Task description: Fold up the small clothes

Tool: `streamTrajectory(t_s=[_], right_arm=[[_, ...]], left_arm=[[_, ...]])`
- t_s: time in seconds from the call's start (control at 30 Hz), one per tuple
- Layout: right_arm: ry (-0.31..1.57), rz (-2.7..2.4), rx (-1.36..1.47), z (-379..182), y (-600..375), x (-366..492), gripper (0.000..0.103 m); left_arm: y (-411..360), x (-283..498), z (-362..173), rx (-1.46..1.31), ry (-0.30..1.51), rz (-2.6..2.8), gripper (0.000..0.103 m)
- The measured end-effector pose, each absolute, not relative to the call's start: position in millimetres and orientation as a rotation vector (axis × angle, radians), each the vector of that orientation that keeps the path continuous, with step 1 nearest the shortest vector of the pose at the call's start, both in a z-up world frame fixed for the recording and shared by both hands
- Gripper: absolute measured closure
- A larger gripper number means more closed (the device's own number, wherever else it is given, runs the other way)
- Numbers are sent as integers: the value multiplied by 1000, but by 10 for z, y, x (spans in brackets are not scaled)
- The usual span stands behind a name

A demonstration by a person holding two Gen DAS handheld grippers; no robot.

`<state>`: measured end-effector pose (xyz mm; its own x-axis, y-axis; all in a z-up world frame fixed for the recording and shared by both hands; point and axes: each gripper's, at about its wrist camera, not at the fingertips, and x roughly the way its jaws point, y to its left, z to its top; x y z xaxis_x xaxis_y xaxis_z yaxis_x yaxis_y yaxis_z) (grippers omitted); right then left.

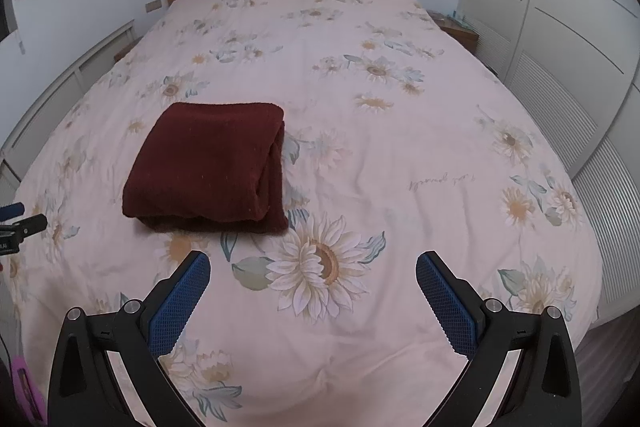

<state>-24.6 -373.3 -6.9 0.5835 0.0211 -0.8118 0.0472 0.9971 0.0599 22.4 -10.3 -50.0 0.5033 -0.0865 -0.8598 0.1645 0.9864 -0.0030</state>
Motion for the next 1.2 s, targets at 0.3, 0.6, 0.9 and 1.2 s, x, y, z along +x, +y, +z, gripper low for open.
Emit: streamTrajectory(t_s=[0.3, 0.6, 0.9, 1.2], right_arm=[[957, -13, 75, -85, -3731, -231, 0], [953, -17, 80, -100, -3751, -228, 0], [959, -20, 86, -140, -3757, -249, 0], [960, -19, 82, -146, -3762, -246, 0]], left_arm=[[-100, 242, -520, 102, 1042, -179, 1], [-100, 251, -544, 113, 1048, -186, 1], [-70, 262, -555, 115, 1048, -193, 1], [-65, 273, -551, 124, 1047, -207, 1]])
